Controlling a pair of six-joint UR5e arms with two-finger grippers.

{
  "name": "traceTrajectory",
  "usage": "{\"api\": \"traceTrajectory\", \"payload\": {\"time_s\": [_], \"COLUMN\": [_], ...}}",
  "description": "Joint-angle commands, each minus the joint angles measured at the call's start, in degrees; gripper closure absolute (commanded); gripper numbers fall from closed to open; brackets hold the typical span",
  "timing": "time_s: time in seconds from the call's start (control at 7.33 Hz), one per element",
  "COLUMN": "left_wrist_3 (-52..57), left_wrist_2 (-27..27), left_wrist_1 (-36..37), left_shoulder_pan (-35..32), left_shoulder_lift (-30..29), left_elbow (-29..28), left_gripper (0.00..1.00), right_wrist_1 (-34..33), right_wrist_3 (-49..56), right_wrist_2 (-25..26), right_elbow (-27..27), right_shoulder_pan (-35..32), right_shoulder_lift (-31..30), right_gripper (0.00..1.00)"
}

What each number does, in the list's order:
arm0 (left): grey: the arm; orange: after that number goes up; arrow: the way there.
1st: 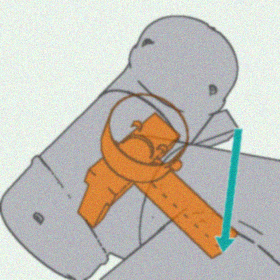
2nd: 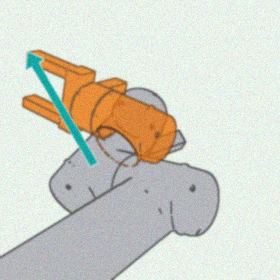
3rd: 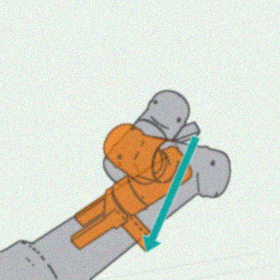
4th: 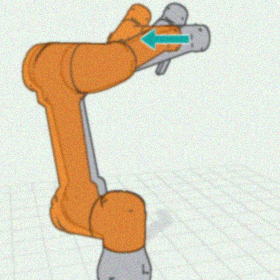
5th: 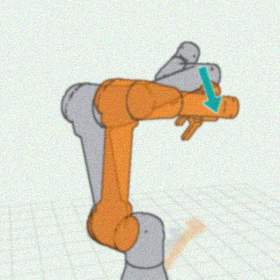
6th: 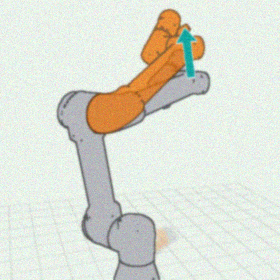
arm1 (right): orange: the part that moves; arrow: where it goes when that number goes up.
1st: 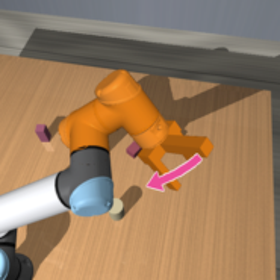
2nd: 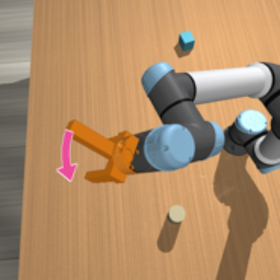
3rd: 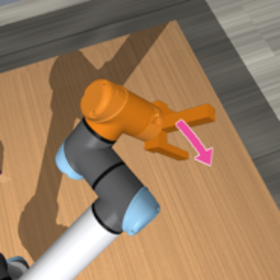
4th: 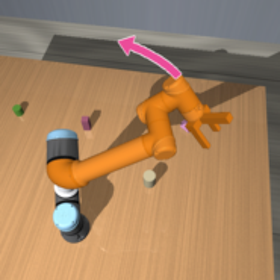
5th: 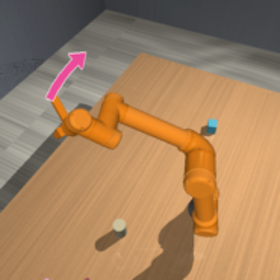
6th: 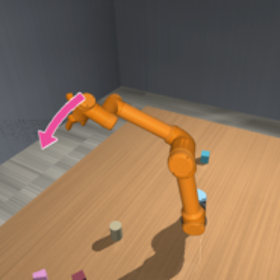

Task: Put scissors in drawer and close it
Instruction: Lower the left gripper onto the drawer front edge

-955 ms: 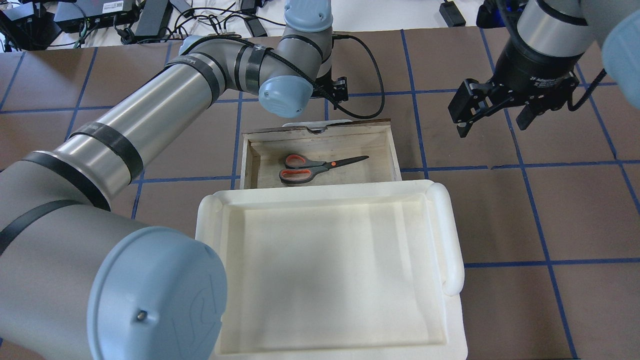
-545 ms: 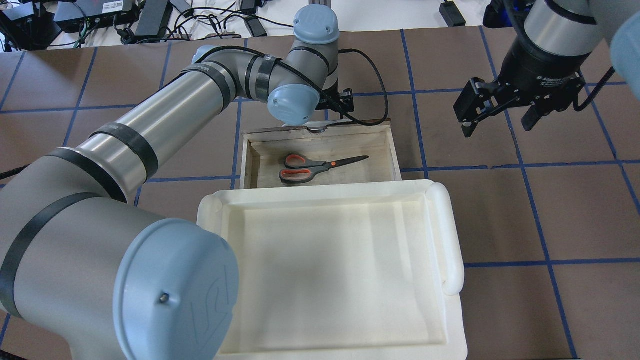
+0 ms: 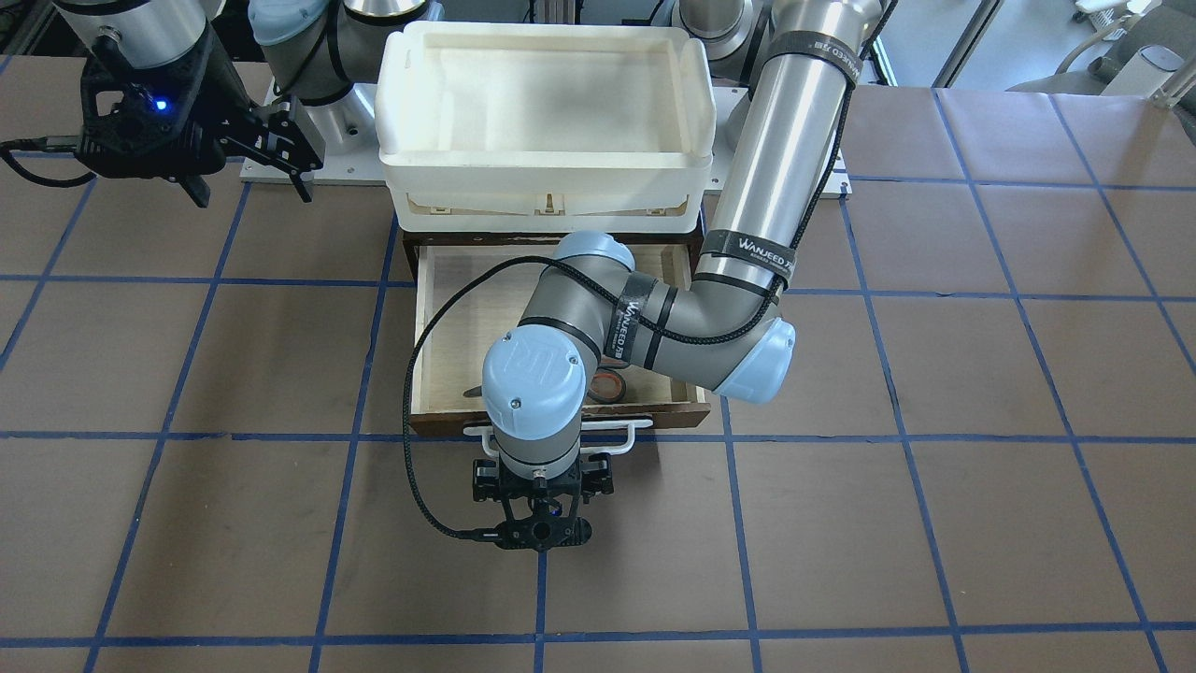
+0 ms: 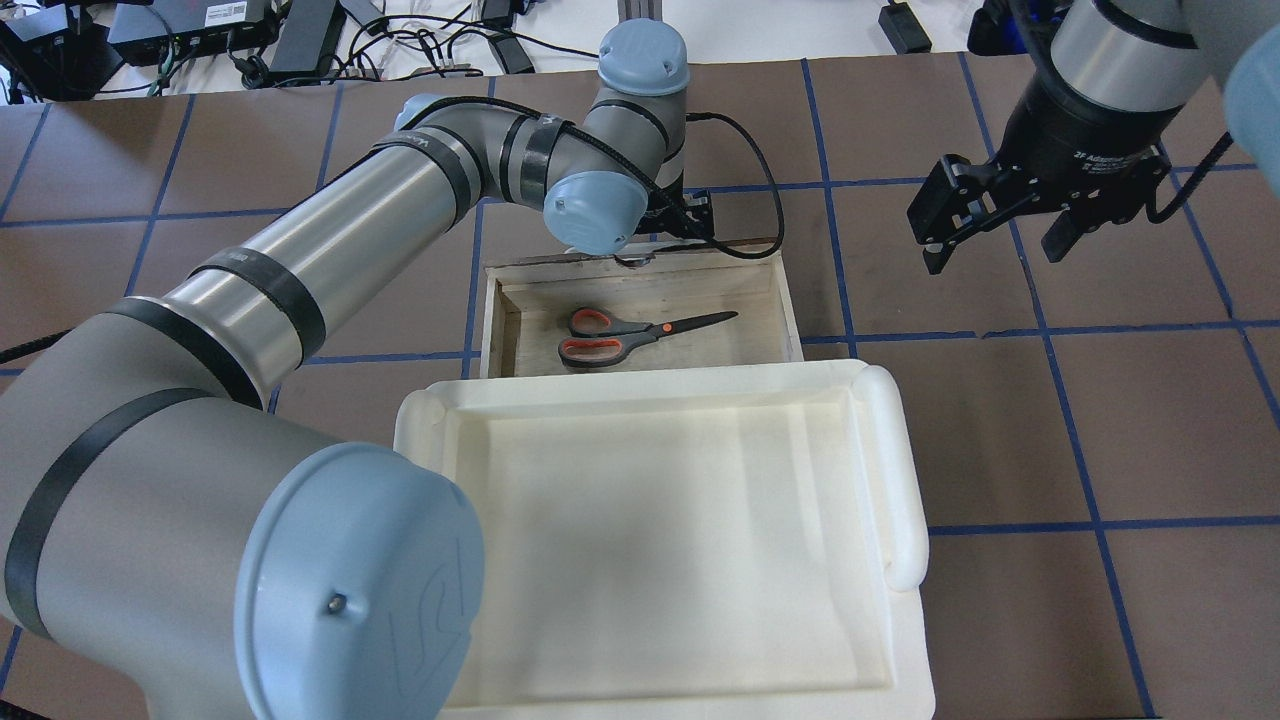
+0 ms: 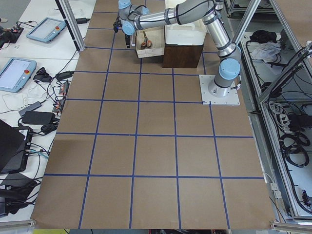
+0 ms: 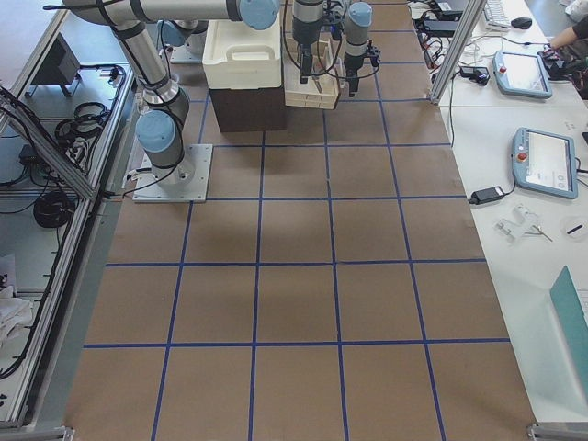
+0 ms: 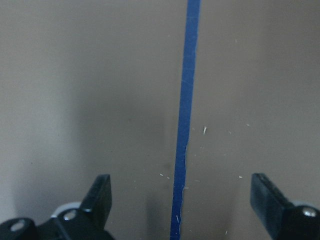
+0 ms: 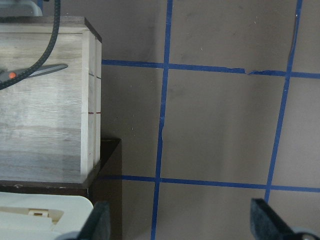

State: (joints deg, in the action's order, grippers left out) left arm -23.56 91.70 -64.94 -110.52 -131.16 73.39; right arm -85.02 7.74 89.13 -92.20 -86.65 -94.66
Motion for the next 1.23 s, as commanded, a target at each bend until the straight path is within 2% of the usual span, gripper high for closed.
{"api": "traceTrajectory", "payload": {"time_s": [0.0, 1.09], "left_wrist_3": [-1.30, -3.77], "left_wrist_2": [0.06, 0.06], "left_wrist_1": [-2.81, -10.99], "left_shoulder_pan": [-0.39, -3.12], "left_shoulder_lift": [1.08, 6.00], "left_elbow": [0.00, 1.57], "left_gripper": [0.00, 0.00], "right_wrist_1": [-0.06, -0.59], "right_wrist_3": [-0.18, -2.73], "right_wrist_2": [-0.18, -0.45], "right_elbow": [-0.09, -0.18], "right_shoulder_pan": [0.08, -0.01], "right_shoulder_lift": [0.00, 0.18], "right_gripper": [0.00, 0.00]}}
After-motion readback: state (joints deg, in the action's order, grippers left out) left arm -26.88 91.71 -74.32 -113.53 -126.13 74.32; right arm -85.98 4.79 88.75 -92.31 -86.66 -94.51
